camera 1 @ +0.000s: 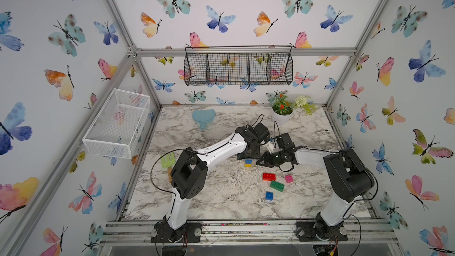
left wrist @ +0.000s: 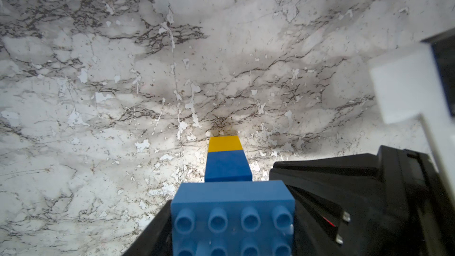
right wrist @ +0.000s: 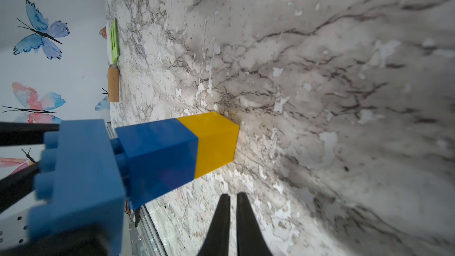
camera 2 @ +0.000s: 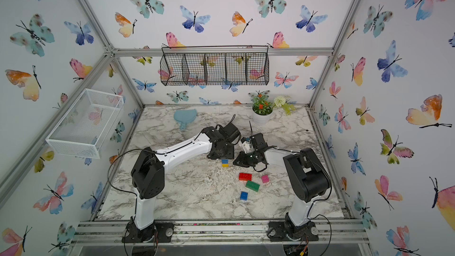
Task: Assemble a spoon with lego
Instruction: Assemble the lego brick with the lego brick.
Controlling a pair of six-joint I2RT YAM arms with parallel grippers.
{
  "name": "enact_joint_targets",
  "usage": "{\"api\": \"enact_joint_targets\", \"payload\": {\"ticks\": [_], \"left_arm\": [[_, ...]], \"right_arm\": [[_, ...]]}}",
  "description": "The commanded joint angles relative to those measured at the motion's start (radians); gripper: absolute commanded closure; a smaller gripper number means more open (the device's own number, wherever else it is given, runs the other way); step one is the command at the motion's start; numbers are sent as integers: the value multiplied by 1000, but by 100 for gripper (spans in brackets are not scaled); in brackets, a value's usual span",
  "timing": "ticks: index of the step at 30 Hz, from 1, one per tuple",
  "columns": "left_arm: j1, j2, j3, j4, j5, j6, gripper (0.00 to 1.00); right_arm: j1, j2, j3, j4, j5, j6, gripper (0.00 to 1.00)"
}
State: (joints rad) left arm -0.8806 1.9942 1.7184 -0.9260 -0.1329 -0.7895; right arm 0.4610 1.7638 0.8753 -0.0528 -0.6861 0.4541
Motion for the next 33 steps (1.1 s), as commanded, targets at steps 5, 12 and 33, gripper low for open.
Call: {"api": "enact_joint_targets", "payload": {"ticks": [5, 12, 33], "left_arm": [[-6, -49, 15, -26, 9, 13, 52], [-10, -51, 8, -25, 5, 15, 52], [-19, -34, 6, -16, 17, -6, 53]], "right_arm": [[40, 19, 25, 41, -23, 32, 90], [50, 5, -4, 49, -21, 43, 91], [40, -42, -47, -30, 66, -6, 90]]}}
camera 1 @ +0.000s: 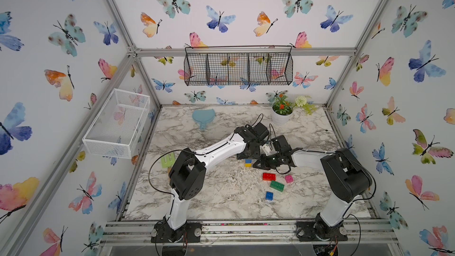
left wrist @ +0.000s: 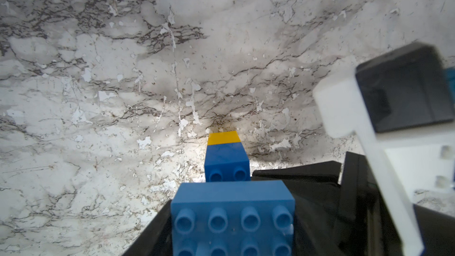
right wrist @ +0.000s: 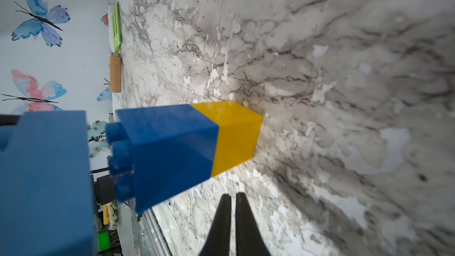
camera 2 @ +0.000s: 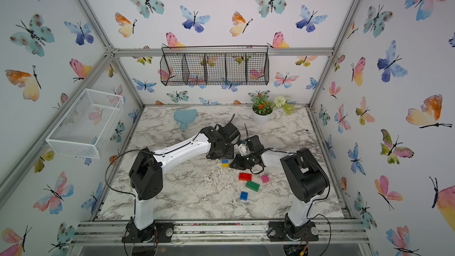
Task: Assemble a spoon with lego
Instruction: Assemble the lego brick with the lego brick.
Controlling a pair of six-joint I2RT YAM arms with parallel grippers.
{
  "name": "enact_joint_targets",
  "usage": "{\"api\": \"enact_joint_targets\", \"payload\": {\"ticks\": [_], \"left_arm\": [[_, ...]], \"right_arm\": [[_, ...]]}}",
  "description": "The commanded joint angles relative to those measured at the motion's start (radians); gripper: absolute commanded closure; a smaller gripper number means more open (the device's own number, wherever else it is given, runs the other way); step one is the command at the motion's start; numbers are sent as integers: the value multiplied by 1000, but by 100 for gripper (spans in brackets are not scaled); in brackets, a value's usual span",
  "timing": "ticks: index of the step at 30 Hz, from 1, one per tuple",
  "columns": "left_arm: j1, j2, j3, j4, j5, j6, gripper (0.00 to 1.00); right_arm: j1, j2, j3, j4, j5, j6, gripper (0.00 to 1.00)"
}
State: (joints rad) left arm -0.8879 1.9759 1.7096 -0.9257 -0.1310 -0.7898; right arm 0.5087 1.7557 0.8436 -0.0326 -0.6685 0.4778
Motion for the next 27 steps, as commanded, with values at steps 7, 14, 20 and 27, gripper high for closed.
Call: {"api": "enact_joint_targets", "payload": {"ticks": [7, 14, 20, 27], "left_arm": [[-12, 10, 33, -18, 16, -3, 55], [-7, 14, 34, -24, 5, 4, 54], [-3, 46, 23, -30, 8, 6, 55], [1, 75, 33, -31, 11, 9, 55]], "right_arm": [[-31, -83, -5, -116, 104, -66, 89], [-36, -98, -8, -125, 109, -83, 90], [-47, -104, -27, -125, 112, -94, 90], [-71, -123, -43, -136, 111, -111, 90]]}}
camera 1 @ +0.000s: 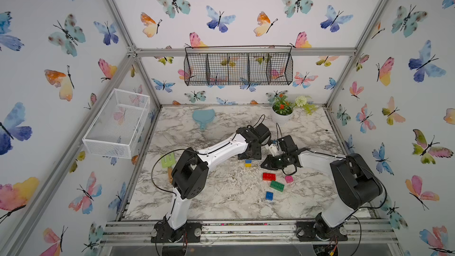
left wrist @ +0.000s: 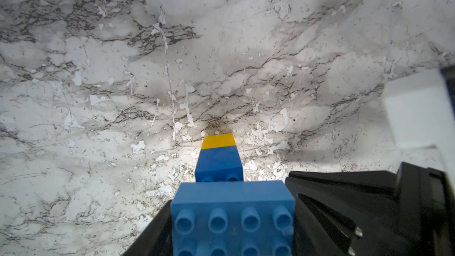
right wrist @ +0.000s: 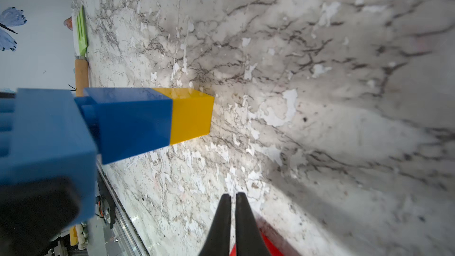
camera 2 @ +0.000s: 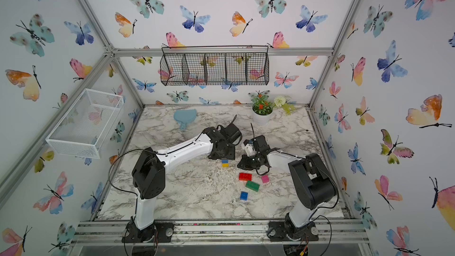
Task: Assemble a spoon with lego
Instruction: Assemble the lego brick with the lego brick.
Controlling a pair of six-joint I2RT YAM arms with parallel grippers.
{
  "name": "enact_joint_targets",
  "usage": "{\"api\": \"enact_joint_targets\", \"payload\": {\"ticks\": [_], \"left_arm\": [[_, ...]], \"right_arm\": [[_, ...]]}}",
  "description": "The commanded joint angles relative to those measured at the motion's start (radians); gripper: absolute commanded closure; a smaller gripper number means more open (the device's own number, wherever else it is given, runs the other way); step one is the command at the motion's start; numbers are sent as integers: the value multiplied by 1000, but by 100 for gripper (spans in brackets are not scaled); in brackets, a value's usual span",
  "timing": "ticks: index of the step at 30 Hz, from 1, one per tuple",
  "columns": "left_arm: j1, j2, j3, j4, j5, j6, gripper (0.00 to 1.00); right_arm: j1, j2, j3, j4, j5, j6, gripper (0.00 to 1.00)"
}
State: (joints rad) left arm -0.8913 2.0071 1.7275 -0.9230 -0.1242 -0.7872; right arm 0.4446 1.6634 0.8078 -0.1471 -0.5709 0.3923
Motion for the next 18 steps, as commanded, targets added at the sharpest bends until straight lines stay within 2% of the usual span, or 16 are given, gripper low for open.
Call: {"api": "enact_joint_targets", "payload": {"ticks": [1, 11, 18], "left_arm": [[5, 45, 16, -35, 5, 8, 55], [6, 9, -22, -41, -6, 5, 56], [5, -4, 4, -48, -16, 2, 57]], "right_arm": [[-9, -34, -7, -23, 16, -27, 90], [-15, -31, -1, -30, 6, -41, 90], [-20, -31, -8, -24, 3, -45, 91]]}}
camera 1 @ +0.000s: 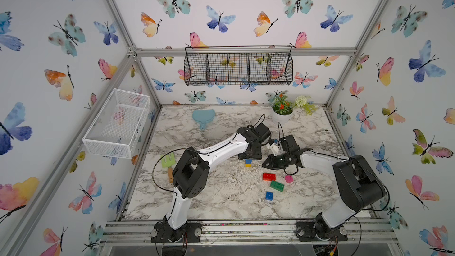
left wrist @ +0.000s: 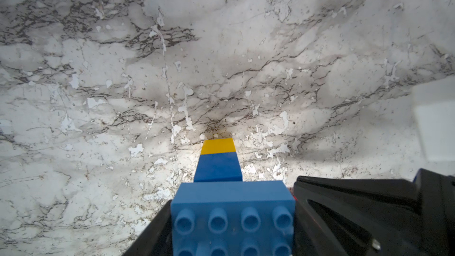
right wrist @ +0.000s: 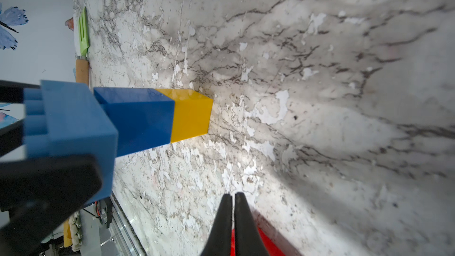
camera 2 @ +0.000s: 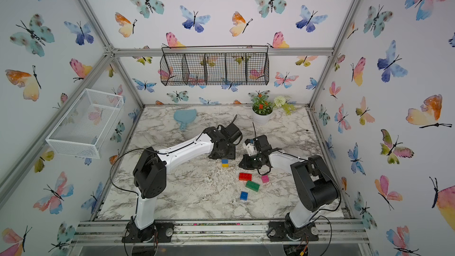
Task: Assemble a spoon with lego
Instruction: Assemble the lego brick with the lego brick.
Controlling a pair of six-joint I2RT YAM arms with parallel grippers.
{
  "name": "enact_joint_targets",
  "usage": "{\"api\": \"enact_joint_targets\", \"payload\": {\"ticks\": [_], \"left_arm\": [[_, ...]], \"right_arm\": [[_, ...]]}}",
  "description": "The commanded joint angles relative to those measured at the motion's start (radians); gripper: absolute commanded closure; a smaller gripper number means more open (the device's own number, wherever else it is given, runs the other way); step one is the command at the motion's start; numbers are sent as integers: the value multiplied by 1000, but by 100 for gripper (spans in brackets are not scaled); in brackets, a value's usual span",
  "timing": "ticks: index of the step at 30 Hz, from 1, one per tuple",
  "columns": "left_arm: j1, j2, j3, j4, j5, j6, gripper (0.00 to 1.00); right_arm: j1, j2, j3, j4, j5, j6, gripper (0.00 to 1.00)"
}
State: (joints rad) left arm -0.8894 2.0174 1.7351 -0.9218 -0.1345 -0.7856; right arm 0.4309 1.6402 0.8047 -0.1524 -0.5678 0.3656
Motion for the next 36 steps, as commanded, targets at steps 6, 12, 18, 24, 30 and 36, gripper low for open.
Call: {"api": "enact_joint_targets", "payload": {"ticks": [6, 12, 18, 24, 30, 36], "left_arm": [[-2, -51, 33, -60, -22, -5, 57], [-4, -59, 21, -57, -22, -12, 58], [-5, -36, 10, -58, -22, -11, 58], [-4, 7, 18, -58, -24, -5, 58], [-4, 22, -4, -60, -16, -5, 59], [-3, 7, -38, -54, -19, -11, 59]], "right_arm": [[-12, -8, -9, -18, 0, -20, 91], [-17, -6, -19, -10, -6, -22, 91], [-21, -9, -24, -11, -7, -30, 92], [-23, -17, -35, -8, -12, -35, 92], [-26, -26, -44, -10, -11, -40, 92], [-29, -23, -45, -11, -13, -45, 93]]}}
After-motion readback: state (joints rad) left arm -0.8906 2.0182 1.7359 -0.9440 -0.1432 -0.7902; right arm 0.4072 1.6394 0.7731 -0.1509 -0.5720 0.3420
